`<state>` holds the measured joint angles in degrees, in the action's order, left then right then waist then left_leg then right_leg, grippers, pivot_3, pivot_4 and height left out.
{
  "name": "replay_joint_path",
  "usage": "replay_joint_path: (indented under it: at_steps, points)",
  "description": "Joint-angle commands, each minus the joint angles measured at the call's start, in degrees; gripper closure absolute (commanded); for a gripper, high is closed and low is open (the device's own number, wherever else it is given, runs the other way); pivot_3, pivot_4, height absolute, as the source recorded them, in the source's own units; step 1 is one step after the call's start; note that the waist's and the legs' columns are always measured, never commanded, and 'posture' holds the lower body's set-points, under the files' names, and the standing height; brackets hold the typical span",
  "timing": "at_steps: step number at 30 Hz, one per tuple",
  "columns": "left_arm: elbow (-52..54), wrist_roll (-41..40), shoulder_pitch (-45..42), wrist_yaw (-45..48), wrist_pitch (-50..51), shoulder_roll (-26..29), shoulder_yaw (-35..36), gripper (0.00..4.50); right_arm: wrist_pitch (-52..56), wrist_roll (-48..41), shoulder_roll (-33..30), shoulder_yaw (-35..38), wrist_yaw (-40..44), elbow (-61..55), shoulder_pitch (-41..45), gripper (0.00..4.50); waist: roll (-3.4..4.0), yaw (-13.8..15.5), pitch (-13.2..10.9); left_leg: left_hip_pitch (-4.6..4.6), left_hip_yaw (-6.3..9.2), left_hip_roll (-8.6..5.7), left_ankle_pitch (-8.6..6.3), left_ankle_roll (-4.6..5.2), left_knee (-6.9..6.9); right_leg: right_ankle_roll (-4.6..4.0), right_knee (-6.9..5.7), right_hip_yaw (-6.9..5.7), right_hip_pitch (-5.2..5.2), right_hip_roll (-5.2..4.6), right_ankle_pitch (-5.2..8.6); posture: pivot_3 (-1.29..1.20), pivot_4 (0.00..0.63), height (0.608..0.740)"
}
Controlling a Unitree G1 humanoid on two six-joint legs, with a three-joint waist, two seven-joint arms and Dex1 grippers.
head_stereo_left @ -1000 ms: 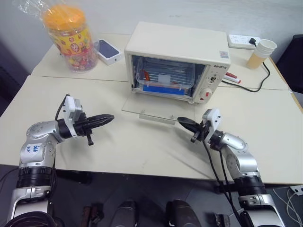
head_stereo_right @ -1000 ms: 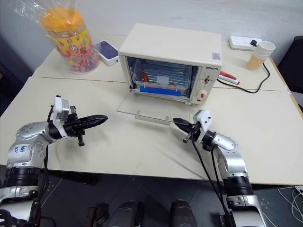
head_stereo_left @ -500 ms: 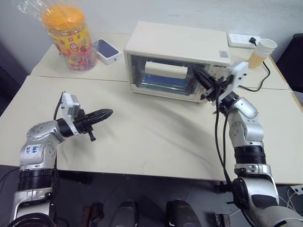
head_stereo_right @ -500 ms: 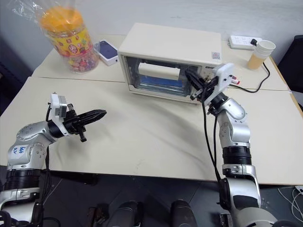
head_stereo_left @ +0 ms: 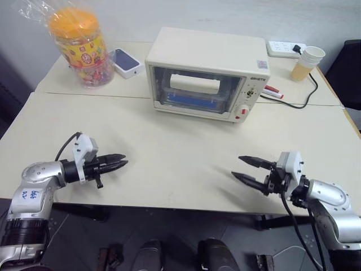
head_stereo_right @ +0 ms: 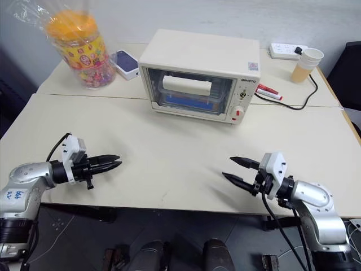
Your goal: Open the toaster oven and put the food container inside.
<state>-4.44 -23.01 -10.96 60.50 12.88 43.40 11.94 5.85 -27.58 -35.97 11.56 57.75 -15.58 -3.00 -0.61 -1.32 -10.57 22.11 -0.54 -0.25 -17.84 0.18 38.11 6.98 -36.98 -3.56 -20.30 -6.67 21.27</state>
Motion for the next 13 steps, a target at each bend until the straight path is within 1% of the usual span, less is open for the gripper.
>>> replay_joint_path:
  at_steps: [1,2,3,4,6,10,13]
  points:
    - [3.2,0.3,2.9,-0.7,-6.2,-0.1,3.5,2.21,-3.6,1.0,-0.2,2.0,-0.5,-4.0,-4.4,0.36,0.0,0.1,0.0,0.0,0.01,0.0,-0.01,-0.02,-0.04,0.0,0.01,0.01,0.0,0.0,0.0,0.0,0.15,0.74]
    - [2.9,1.2,3.4,-1.5,-8.7,-0.7,3.8,1.97,-3.9,1.1,-0.1,1.9,-0.7,-4.2,-4.9,0.09,0.0,0.1,0.0,0.01,0.02,0.0,-0.02,-0.03,-0.07,0.0,0.0,0.0,0.0,0.0,0.0,0.0,0.15,0.74]
    - [2.9,0.8,4.2,-1.1,-9.8,-1.0,4.0,1.78,-4.1,1.1,0.0,1.9,-0.9,-4.2,-5.1,0.0,0.0,0.2,0.0,0.01,0.01,-0.01,-0.02,-0.03,-0.08,0.0,0.0,0.01,0.0,0.0,0.0,0.0,0.15,0.74]
    - [3.4,0.2,5.3,-0.5,-8.9,-0.7,3.9,1.46,-4.2,1.1,0.0,1.8,-1.1,-4.2,-5.1,0.0,0.0,0.3,0.0,0.02,0.0,-0.02,-0.02,-0.02,-0.08,0.0,0.0,0.01,0.01,0.0,0.0,0.0,0.15,0.74]
    - [3.6,0.4,7.1,-0.7,-9.5,-0.7,4.1,0.98,-5.0,1.4,0.2,1.4,-1.4,-3.8,-4.8,0.0,0.0,0.1,0.0,0.0,0.0,-0.01,-0.02,-0.02,-0.06,0.0,0.06,0.0,0.04,0.01,0.0,0.0,0.15,0.74]
    - [5.1,-0.3,7.9,-3.7,-10.9,-2.5,5.4,0.04,-5.6,2.0,0.6,0.1,-1.8,-2.2,-2.7,0.0,0.0,0.1,0.0,-0.02,0.02,0.01,-0.02,-0.02,-0.06,-0.01,0.09,0.0,0.04,0.01,0.0,0.0,0.15,0.74]
    - [6.3,0.8,8.4,-5.0,-10.8,-2.3,4.9,0.04,-5.8,2.5,1.3,0.1,-3.1,-0.9,-1.3,0.0,0.0,0.1,0.0,-0.01,0.01,0.0,-0.02,-0.02,-0.03,0.0,0.08,0.0,0.05,0.0,0.0,0.0,0.15,0.74]
